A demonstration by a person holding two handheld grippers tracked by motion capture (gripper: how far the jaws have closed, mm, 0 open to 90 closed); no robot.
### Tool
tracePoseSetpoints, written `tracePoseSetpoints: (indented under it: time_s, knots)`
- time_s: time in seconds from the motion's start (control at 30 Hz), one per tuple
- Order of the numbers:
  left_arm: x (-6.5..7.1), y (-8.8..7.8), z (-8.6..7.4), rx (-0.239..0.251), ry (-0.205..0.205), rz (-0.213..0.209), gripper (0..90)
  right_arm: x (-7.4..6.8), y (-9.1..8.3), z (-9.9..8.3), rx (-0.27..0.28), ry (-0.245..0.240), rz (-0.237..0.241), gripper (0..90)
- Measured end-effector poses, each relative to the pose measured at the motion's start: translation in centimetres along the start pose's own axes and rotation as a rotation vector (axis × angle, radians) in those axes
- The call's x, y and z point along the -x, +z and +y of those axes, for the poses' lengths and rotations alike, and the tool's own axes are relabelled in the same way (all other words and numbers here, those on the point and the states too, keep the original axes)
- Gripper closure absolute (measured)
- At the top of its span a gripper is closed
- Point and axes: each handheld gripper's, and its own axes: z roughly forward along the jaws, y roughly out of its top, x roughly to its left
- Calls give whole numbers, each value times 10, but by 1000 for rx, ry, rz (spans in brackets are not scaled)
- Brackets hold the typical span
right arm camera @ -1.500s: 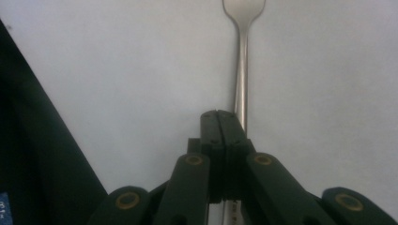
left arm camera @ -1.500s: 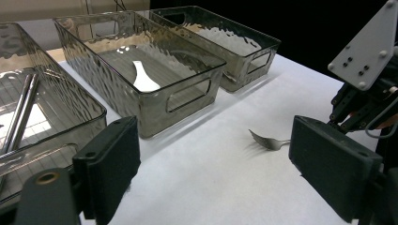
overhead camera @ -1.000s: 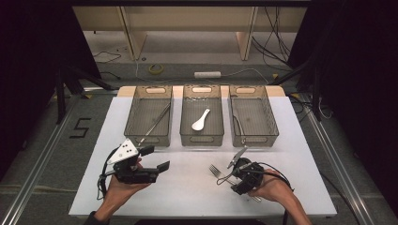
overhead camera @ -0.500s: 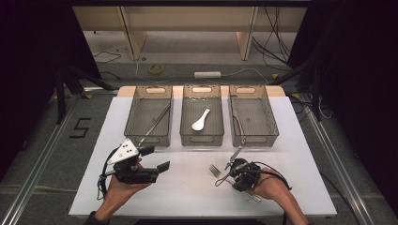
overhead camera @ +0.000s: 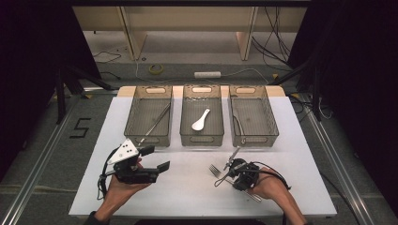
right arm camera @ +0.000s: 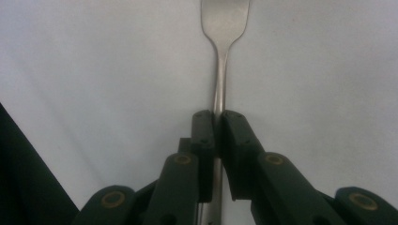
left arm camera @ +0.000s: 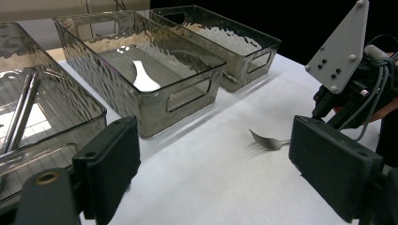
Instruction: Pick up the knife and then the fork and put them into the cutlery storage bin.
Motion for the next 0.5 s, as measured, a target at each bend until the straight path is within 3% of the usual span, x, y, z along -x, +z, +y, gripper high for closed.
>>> tracePoseSetpoints:
  time_s: [0.2,0.5]
  knots:
    - [0,0,0,0,0,1,163,-1,-1,0,-3,-12,2,847]
    - [-1,0,0,5,-1,3,164,1,-19,-4,70,-9,19,849]
